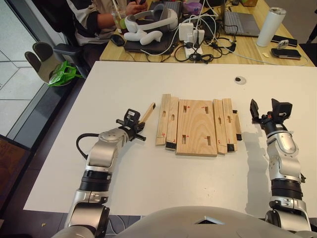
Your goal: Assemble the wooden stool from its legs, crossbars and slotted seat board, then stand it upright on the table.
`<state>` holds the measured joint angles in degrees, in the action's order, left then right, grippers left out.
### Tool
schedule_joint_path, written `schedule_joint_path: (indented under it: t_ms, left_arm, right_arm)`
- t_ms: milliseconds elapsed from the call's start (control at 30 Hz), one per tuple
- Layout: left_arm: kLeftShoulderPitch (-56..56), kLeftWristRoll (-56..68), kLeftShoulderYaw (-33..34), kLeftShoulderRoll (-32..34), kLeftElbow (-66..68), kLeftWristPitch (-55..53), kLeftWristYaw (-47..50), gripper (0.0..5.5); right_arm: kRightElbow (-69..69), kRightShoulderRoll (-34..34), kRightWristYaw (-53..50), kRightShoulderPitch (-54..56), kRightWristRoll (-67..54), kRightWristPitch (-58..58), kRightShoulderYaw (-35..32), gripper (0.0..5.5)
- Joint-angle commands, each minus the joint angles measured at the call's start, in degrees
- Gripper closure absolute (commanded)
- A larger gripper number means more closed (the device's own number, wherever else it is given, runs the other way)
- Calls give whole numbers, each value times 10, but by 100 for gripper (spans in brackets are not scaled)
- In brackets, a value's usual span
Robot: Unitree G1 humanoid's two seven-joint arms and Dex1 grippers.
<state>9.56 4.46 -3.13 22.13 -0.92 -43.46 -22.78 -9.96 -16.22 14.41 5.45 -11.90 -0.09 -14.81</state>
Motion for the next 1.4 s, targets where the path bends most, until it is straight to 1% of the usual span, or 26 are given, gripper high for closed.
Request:
schedule_joint_path:
  t_ms: [33,133,200,267,367,400,500,700,900,1033,1367,1400]
  left_arm:
    - [-1,-6,10,10,-3,8,8,509]
    - [31,24,68,-4,-29,8,26,509]
    - [69,72,114,-21,-60,0,25,509]
    - [99,147,142,-42,-115,-39,4,509]
    - [107,259,127,-74,-221,-100,-29,509]
    - [104,289,117,-85,-250,-115,-33,509]
    - [88,342,99,-99,-292,-141,-34,509]
    - [59,403,69,-85,-333,-161,-43,509]
    - [59,439,51,-82,-341,-164,-37,509]
    - [60,484,44,-98,-346,-170,-22,509]
    - [55,518,22,-93,-341,-163,7,509]
    - [55,522,23,-94,-340,-162,10,509]
  right_arm:
    - [-2,-9,-4,36,-12,8,-12,159]
    - [13,-15,18,78,-69,59,-31,159]
    - [52,-20,61,103,-165,153,-39,159]
    - [108,-29,98,116,-276,262,-43,159]
    - [172,-44,123,128,-382,370,-38,159]
    - [192,-44,132,130,-438,410,-39,159]
    - [212,-39,157,131,-563,486,-47,159]
    - [203,-66,193,134,-622,544,-34,159]
    - [180,-86,245,155,-613,561,-11,159]
    - [173,-83,265,165,-608,559,0,159]
    - [158,-85,286,183,-665,578,-16,353]
    - [160,-87,288,182,-671,583,-16,362]
